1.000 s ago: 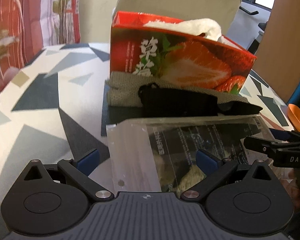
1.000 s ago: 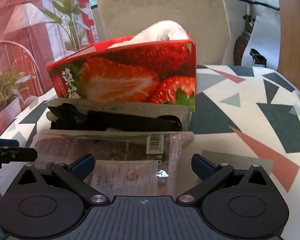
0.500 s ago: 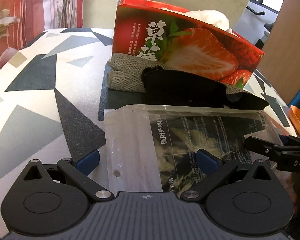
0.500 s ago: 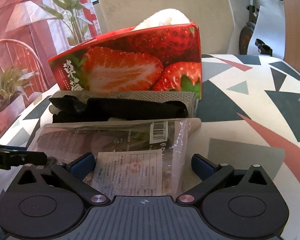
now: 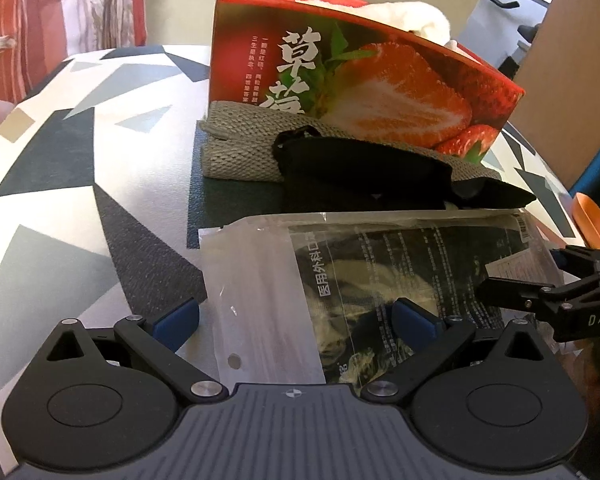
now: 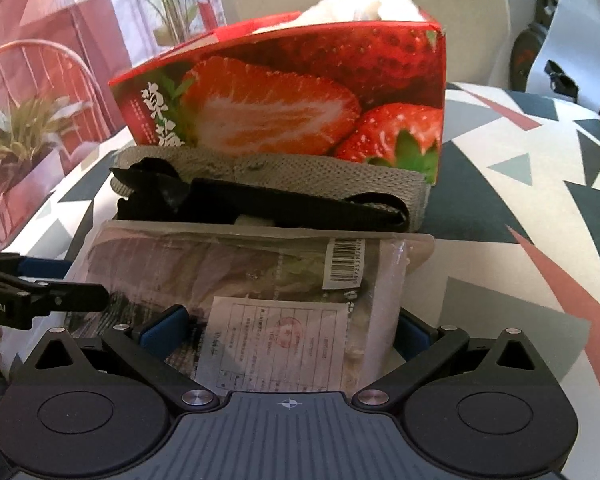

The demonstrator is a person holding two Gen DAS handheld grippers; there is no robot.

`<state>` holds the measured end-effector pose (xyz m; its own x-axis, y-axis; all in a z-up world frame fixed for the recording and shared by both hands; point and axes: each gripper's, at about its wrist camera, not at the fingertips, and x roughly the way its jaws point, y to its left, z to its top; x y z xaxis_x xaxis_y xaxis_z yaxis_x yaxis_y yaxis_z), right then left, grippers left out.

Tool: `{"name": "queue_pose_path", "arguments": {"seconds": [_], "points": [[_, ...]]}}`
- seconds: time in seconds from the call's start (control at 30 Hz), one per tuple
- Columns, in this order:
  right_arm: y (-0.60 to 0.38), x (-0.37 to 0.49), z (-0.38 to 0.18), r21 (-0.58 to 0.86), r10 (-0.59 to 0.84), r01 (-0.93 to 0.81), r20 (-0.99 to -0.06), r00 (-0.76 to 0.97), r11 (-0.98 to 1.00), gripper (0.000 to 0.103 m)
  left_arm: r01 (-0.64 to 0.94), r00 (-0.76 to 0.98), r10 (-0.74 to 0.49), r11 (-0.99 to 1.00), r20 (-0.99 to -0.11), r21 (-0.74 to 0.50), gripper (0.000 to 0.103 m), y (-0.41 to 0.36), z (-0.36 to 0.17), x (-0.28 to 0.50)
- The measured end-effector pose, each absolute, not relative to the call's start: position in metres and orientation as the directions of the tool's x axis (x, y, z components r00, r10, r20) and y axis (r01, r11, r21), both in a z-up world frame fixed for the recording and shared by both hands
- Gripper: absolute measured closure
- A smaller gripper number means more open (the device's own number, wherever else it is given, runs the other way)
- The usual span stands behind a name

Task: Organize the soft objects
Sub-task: 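Grasp the clear plastic bag at its two ends with both tools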

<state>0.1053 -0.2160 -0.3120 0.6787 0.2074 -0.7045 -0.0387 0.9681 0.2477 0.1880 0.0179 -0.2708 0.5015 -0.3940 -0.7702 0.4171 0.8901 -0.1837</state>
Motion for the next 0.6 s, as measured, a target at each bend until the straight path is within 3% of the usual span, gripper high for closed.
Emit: {"name": "queue_pose_path", "arguments": {"seconds": [0.3, 0.5, 0.6], "points": [[-0.216, 0.115, -0.308, 0.254, 0.216, -0.040, -0.720, 0.659, 0.966, 0.000, 0.390, 0.461, -0.434, 0.882, -0.774, -0.263, 0.003, 0.023, -0.268, 0.204], [-0.213, 0.114, -0.307, 0.249, 0.236, -0.075, -0.719, 0.654, 0.966, 0.001, 0.401, 0.448, -0.486, 0.859, -0.750, -0.318, 0.024, 0.030, -0.266, 0.202], [-0.214, 0.112, -0.305, 0.253, 0.245, -0.084, -0.719, 0.650, 0.964, 0.007, 0.414, 0.423, -0.519, 0.840, -0.743, -0.351, 0.032, 0.036, -0.265, 0.204]]}}
